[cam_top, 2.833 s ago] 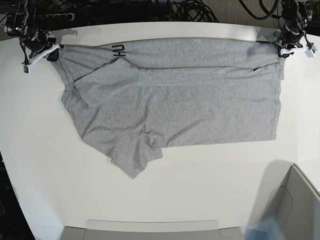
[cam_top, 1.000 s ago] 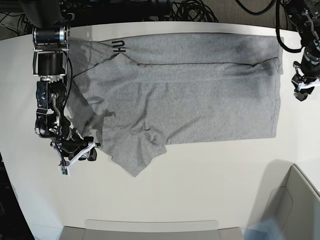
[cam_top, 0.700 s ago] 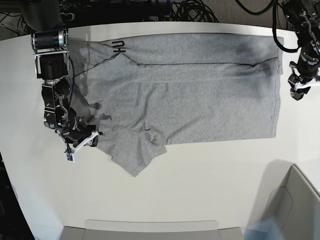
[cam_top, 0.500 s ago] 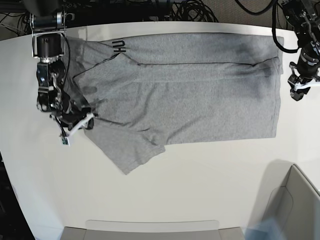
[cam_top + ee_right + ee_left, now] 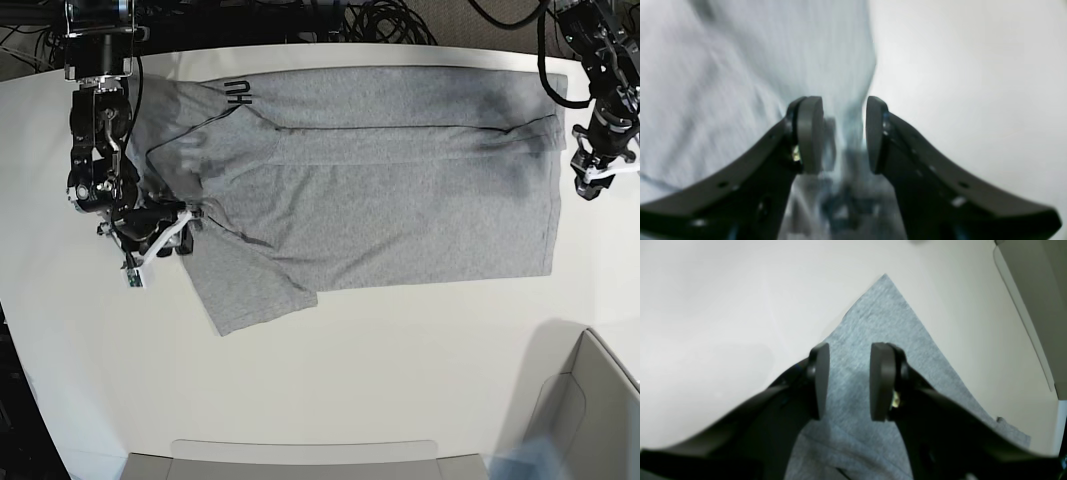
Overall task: Fold the T-shirt properly
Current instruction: 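Reach both grippers to the hem corners and grasp them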
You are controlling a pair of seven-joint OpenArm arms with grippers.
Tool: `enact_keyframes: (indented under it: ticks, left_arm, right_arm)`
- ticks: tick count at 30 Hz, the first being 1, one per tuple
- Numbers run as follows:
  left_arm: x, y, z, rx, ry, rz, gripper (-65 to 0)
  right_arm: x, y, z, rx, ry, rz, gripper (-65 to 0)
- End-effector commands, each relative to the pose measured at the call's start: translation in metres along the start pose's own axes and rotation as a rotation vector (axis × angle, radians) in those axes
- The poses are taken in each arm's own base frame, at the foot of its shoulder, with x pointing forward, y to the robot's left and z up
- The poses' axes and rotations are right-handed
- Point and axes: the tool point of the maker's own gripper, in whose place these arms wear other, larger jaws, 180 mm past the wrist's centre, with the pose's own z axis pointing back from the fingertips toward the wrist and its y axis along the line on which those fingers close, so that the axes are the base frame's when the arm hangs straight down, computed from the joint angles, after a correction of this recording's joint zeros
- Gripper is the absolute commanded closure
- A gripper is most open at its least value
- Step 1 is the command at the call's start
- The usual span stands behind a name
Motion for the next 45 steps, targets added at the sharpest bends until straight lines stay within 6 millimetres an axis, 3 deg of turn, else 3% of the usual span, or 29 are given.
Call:
enact_keyframes:
  ticks: [1, 4, 6, 11, 14, 17, 24, 26, 29, 32, 37, 41, 45]
  left_arm:
    - [0.009, -0.006, 0.003, -0.017, -0.024, -0.012, -21.5]
    - [0.009, -0.006, 0.003, -0.017, -0.024, -0.012, -21.5]
    - [0.009, -0.006, 0.003, -0.017, -0.024, -0.012, -21.5]
    - [0.012, -0.009, 0.002, -0.025, -0.031, -0.010, -21.5]
    - [0.016, -0.017, -0.001, -0.043, -0.041, -0.004, -21.5]
    - [0.016, -0.032, -0.006, -0.076, -0.037, -0.007, -21.5]
    - [0.004, -0.047, -0.012, -0.109, -0.006, -0.028, -21.7]
    - [0.009, -0.052, -0.015, -0.121, -0.017, -0.020, -21.7]
    - [0.007, -0.044, -0.024, -0.102, 0.001, -0.001, -21.9]
    - [0.001, -0.036, -0.042, -0.082, 0.038, 0.048, -24.3]
    - [0.011, -0.048, -0.085, -0.077, 0.056, 0.034, -26.2]
    - [0.024, -0.067, -0.107, -0.079, 0.075, -0.034, -26.3]
    - [0.036, -0.071, -0.124, -0.053, 0.068, -0.097, -26.8]
  right_arm:
    - [0.038, -0.005, 0.006, -0.008, -0.108, 0.019, -22.1]
    - [0.078, -0.011, 0.002, -0.016, -0.192, 0.018, -22.2]
    - [0.093, -0.027, -0.011, -0.036, -0.179, -0.018, -22.4]
    - [0.101, -0.070, -0.060, -0.084, -0.098, -0.130, -22.5]
    - [0.098, -0.074, -0.080, -0.105, -0.087, -0.111, -22.5]
    - [0.083, -0.067, -0.092, -0.099, -0.048, -0.100, -22.5]
    - [0.054, -0.027, -0.111, -0.029, 0.006, -0.117, -22.5]
    - [0.048, -0.014, -0.116, 0.007, 0.021, -0.114, -22.5]
    - [0.044, -0.003, -0.120, 0.032, 0.030, -0.123, -22.5]
    - [0.035, -0.001, -0.121, 0.035, 0.044, -0.127, -22.5]
    - [0.027, -0.002, -0.121, 0.034, 0.060, -0.130, -22.4]
    - [0.019, 0.001, -0.121, 0.038, 0.072, -0.126, -22.4]
    - [0.020, 0.000, -0.121, 0.036, 0.069, -0.129, -22.4]
